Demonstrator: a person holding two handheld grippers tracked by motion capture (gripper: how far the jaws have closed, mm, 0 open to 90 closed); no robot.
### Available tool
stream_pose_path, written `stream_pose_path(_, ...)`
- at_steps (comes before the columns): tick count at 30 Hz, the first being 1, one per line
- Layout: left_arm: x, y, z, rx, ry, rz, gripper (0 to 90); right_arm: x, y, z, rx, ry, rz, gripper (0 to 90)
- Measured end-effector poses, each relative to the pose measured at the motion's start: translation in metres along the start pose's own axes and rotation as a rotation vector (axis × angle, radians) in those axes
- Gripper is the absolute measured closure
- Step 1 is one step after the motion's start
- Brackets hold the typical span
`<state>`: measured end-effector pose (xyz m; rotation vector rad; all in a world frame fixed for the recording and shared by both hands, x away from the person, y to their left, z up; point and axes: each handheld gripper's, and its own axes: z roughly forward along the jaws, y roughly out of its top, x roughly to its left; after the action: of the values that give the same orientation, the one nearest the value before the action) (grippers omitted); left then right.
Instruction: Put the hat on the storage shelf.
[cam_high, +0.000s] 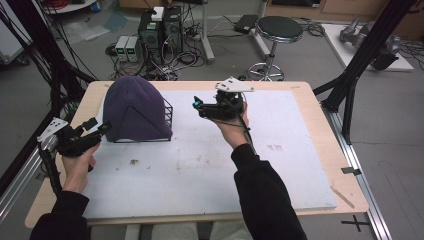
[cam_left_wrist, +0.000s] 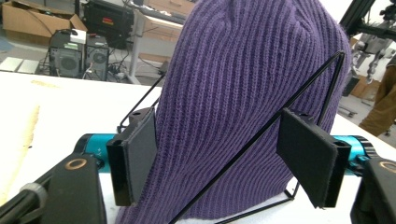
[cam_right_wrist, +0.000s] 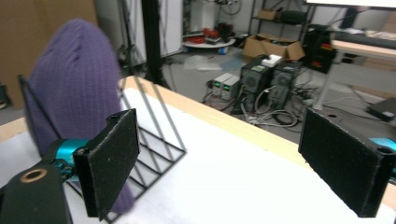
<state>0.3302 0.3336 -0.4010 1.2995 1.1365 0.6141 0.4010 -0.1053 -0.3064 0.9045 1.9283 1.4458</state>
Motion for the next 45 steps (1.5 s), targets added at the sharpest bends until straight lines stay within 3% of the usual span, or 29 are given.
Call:
stream_pose_path(6, -0.009, 0.002, -0.004, -0.024, 0.030, 0.025, 26.6, -0.030, -0.009, -0.034, -0.021, -0.065, 0.027, 11.6)
stream_pose_path(12, -0.030, 0.002, -0.007, -0.052, 0.069, 0.125, 24.9, -0.060, -0.024, -0.080, -0.057, -0.142, 0.058, 11.6)
stream_pose_path(14, -0.034, 0.003, -0.008, -0.060, 0.069, 0.133, 23.9, -0.069, -0.030, -0.094, -0.066, -0.168, 0.074, 11.5)
stream_pose_path(17, -0.040, 0.003, -0.009, -0.063, 0.111, 0.147, 19.9, -0.080, -0.038, -0.116, -0.083, -0.216, 0.107, 11.6)
stream_pose_path(20, -0.041, 0.002, -0.012, -0.055, 0.157, 0.164, 18.2, -0.084, -0.046, -0.132, -0.102, -0.273, 0.093, 11.6)
stream_pose_path(23, -0.040, 0.001, -0.017, -0.076, 0.177, 0.139, 18.2, -0.086, -0.057, -0.144, -0.118, -0.313, 0.083, 11.6)
stream_pose_path(29, -0.039, -0.004, -0.028, -0.092, 0.221, 0.154, 18.2, -0.091, -0.079, -0.155, -0.125, -0.371, 0.110, 11.8)
stream_pose_path(37, -0.039, -0.017, -0.040, -0.107, 0.239, 0.155, 18.2, -0.093, -0.112, -0.168, -0.138, -0.406, 0.125, 11.9)
stream_pose_path(39, -0.041, -0.022, -0.040, -0.103, 0.246, 0.172, 18.2, -0.093, -0.121, -0.172, -0.144, -0.428, 0.145, 11.9)
stream_pose_path(43, -0.043, -0.033, -0.039, -0.107, 0.249, 0.166, 18.2, -0.094, -0.140, -0.178, -0.166, -0.478, 0.162, 11.8)
stream_pose_path(45, -0.044, -0.036, -0.037, -0.096, 0.255, 0.205, 18.2, -0.095, -0.148, -0.179, -0.163, -0.489, 0.172, 11.8)
